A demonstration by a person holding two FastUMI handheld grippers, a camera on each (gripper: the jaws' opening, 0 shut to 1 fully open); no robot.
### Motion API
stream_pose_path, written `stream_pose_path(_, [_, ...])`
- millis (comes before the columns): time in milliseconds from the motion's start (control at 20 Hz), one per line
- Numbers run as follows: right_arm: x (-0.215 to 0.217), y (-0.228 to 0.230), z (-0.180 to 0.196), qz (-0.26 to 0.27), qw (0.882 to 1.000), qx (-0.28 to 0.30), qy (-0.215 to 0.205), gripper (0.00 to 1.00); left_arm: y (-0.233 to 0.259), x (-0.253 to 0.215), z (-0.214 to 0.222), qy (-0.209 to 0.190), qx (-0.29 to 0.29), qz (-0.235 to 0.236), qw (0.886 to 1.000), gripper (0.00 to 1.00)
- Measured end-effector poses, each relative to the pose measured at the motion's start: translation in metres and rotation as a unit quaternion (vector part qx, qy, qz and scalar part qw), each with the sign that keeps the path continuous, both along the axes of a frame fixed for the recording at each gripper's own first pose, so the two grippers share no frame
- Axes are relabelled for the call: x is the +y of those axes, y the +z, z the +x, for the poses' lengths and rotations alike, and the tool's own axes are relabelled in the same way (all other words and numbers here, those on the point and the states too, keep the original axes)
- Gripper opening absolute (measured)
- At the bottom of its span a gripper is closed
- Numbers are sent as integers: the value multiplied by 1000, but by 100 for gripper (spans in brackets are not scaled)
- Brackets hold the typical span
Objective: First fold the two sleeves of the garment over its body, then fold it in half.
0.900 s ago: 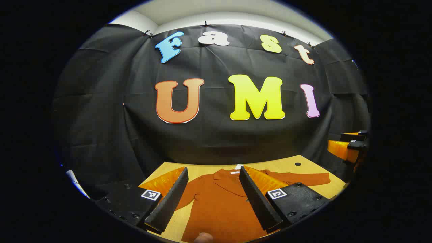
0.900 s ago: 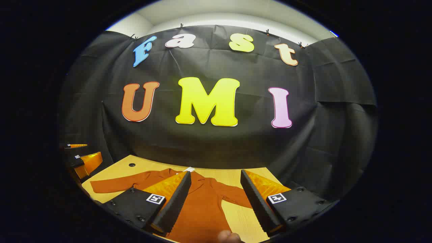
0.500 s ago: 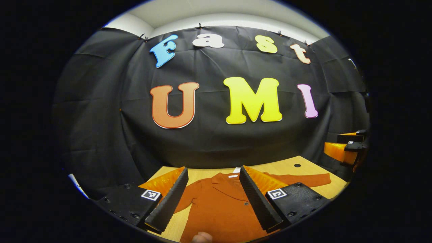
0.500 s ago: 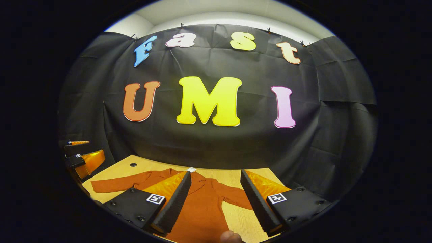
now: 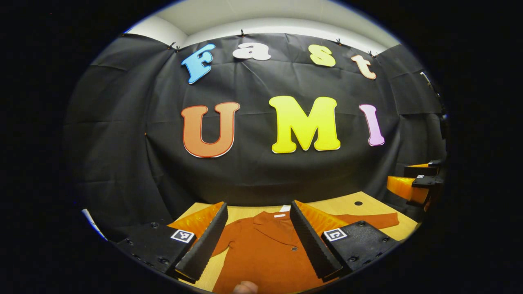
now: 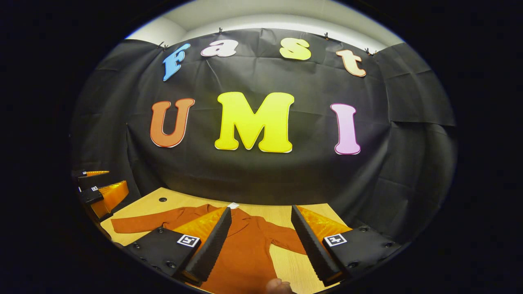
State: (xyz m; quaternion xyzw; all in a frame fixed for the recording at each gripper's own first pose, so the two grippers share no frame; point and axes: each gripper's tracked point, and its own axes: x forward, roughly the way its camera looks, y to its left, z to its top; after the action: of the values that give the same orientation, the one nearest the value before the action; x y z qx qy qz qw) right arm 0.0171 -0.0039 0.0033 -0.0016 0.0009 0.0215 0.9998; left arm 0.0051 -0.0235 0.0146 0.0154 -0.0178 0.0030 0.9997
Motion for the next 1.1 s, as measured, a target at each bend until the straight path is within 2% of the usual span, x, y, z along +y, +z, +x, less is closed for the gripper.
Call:
stream_pose_path(150, [-5,1,2,-1,1000,-3,-6,94,1,-5,0,0,1,-13,1000,99])
stream_pose_path(650, [-12,-2,6,6,1000,-2,-6,94,2,-17,1,-8,3,-15,1000,99])
stream_pose_path(1100, [-31,1,13,11,1000,-8,-16,94,-6,-25,2,-7,16,-1,1000,99])
